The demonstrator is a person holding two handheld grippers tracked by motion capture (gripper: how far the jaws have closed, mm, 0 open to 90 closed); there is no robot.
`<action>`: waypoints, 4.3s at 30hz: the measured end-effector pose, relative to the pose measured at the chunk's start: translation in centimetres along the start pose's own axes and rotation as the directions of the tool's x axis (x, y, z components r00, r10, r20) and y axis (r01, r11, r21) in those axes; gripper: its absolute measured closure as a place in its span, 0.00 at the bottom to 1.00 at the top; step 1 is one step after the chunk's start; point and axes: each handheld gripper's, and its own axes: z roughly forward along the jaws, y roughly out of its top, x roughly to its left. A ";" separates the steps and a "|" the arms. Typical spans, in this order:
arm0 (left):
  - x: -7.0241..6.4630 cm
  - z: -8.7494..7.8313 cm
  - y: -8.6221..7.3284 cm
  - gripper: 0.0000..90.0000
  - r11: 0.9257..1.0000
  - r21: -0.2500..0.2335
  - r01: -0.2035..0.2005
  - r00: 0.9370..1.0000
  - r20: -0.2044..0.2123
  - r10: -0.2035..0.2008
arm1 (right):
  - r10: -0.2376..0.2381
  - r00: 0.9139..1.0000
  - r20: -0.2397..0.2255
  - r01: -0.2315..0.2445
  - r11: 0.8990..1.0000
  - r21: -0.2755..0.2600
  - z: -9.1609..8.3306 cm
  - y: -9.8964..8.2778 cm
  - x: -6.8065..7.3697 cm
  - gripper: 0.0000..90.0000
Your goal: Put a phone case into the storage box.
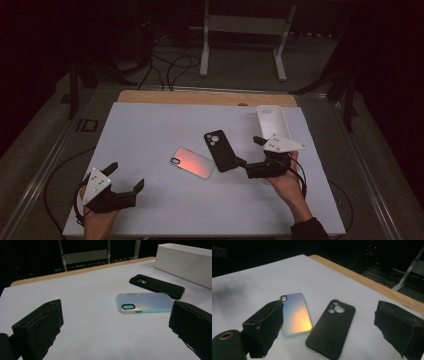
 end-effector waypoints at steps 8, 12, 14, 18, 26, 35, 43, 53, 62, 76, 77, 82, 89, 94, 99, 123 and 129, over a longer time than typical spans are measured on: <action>0.1 -0.1 0.0 0.00 1.000 -0.002 0.010 1.000 -0.001 -0.010 | -0.024 0.999 -0.023 0.025 0.999 0.030 2.0 1.1 0.4 0.10; 0.1 -0.1 0.0 0.00 1.000 -0.001 0.010 1.000 -0.001 -0.010 | -0.033 0.999 -0.043 0.036 0.998 0.053 3.1 1.6 0.6 0.10; 0.1 -0.1 0.0 0.00 1.000 -0.001 0.011 1.000 -0.001 -0.011 | -0.036 0.998 -0.049 0.040 0.997 0.062 3.5 1.7 0.7 0.10; 0.2 -0.2 -0.1 0.00 1.000 -0.002 0.013 1.000 -0.002 -0.013 | -0.057 0.996 -0.073 0.064 0.993 0.096 5.0 2.2 1.1 0.10; 0.2 -0.2 0.0 0.00 1.000 0.005 0.015 1.000 -0.006 -0.015 | -0.078 0.990 -0.113 0.093 0.987 0.130 6.8 3.2 1.5 0.10; 0.2 -0.2 0.0 0.00 1.000 0.013 0.009 1.000 -0.009 -0.009 | -0.071 0.984 -0.161 0.102 0.976 0.190 9.1 3.5 1.6 0.10; 0.3 -0.3 -0.1 0.00 1.000 0.010 0.015 1.000 -0.011 -0.014 | -0.103 0.979 -0.174 0.143 0.961 0.235 11.1 3.6 2.1 0.10; 0.3 -0.3 -0.1 0.00 1.000 0.011 0.018 1.000 -0.014 -0.018 | -0.127 0.973 -0.194 0.179 0.942 0.282 12.8 3.0 2.7 0.10; 0.4 -0.2 -0.1 0.00 1.000 0.014 0.019 1.000 -0.015 -0.019 | -0.139 0.968 -0.207 0.202 0.923 0.326 14.1 2.3 2.9 0.10; 0.5 -0.3 -0.2 0.00 1.000 0.011 0.026 1.000 -0.018 -0.026 | -0.162 0.960 -0.229 0.243 0.889 0.389 15.9 1.2 3.5 0.10; 0.6 -0.3 -0.2 0.00 1.000 0.011 0.028 0.999 -0.019 -0.028 | -0.164 0.959 -0.232 0.247 0.886 0.392 16.0 1.1 3.5 0.10; 0.6 -0.3 -0.2 0.00 0.999 0.010 0.031 0.999 -0.023 -0.031 | -0.160 0.957 -0.244 0.251 0.876 0.412 16.5 0.7 3.7 0.10; 0.6 -0.3 -0.2 0.00 0.999 0.012 0.031 0.999 -0.024 -0.031 | -0.157 0.952 -0.264 0.263 0.862 0.434 17.2 0.2 4.0 0.10; 0.7 -0.3 -0.3 0.00 0.999 0.013 0.036 0.999 -0.022 -0.036 | -0.146 0.954 -0.262 0.254 0.856 0.449 17.6 -0.2 4.1 0.10; 0.7 -0.4 -0.3 0.00 0.999 0.010 0.040 0.999 -0.019 -0.039 | -0.141 0.951 -0.275 0.259 0.848 0.463 18.1 -0.6 4.1 0.10; 0.8 -0.4 -0.4 0.00 0.999 0.014 0.047 0.999 -0.015 -0.047 | -0.106 0.941 -0.321 0.280 0.777 0.564 19.3 -1.9 4.5 0.16; 0.7 -0.4 -0.3 0.00 0.999 0.019 0.045 0.999 -0.015 -0.044 | -0.099 0.952 -0.289 0.260 0.759 0.597 19.2 -1.7 4.9 0.19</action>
